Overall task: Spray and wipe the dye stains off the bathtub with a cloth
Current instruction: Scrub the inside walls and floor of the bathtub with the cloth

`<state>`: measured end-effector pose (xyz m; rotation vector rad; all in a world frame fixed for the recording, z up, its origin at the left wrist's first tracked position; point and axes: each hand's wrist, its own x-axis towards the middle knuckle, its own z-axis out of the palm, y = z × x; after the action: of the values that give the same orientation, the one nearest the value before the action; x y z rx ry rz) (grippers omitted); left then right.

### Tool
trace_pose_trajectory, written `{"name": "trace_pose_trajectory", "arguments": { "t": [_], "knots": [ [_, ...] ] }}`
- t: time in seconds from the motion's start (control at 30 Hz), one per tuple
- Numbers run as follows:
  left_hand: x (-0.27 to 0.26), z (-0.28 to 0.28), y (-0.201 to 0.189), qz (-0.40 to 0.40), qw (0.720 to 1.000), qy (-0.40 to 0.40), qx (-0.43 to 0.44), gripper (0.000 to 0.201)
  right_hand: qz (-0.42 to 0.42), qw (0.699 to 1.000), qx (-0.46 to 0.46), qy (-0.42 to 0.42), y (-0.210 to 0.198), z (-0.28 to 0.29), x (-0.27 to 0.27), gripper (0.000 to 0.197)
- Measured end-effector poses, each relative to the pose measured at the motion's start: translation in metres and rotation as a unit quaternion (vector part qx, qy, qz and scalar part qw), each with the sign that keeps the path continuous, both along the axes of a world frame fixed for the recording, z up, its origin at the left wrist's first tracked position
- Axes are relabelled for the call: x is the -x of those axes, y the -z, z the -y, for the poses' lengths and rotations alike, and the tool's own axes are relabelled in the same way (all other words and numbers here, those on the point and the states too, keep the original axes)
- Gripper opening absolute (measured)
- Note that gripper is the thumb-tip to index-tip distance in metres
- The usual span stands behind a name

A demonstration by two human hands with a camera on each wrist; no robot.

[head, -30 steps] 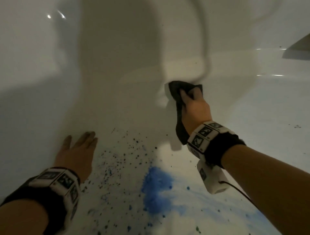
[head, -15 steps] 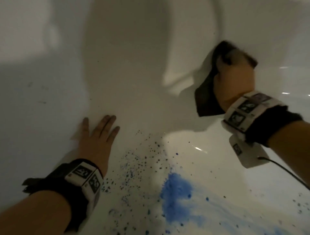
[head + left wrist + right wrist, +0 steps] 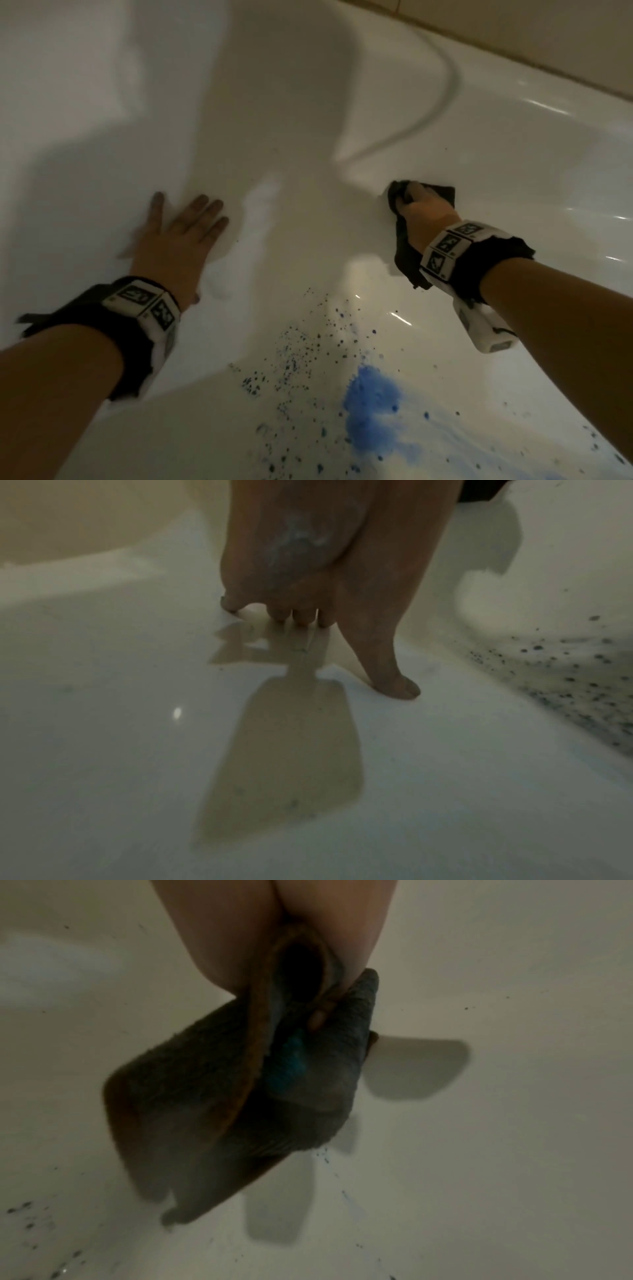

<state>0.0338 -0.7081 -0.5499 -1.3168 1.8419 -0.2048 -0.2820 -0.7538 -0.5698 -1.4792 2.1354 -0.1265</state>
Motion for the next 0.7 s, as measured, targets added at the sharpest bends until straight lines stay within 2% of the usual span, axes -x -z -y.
{"name": "trace_pose_trajectory", "arguments": {
  "t": [0.23,0.33,0.47,0.57,0.7],
  "knots": [
    [0.005,-0.003,-0.005,0.018,1.0,-0.007,-0.003,0.111,0.038,0.999,-0.003,-0.013,-0.006,0.004,-0.005,0.04],
    [0.009,-0.002,-0.007,0.03,1.0,-0.005,0.0,0.106,0.08,0.996,0.023,0.025,-0.003,0.007,-0.006,0.036],
    [0.013,0.001,-0.003,-0.002,1.0,0.007,0.0,0.092,0.087,0.994,-0.002,0.066,-0.002,0.009,-0.01,0.038],
    [0.015,0.003,-0.005,-0.013,0.999,0.027,-0.011,0.09,0.084,0.992,-0.016,0.094,-0.001,0.011,-0.024,0.039],
    [0.016,0.004,-0.002,0.002,0.999,0.032,-0.019,0.097,0.06,0.997,0.021,0.039,0.019,0.007,-0.059,0.042]
  ]
}}
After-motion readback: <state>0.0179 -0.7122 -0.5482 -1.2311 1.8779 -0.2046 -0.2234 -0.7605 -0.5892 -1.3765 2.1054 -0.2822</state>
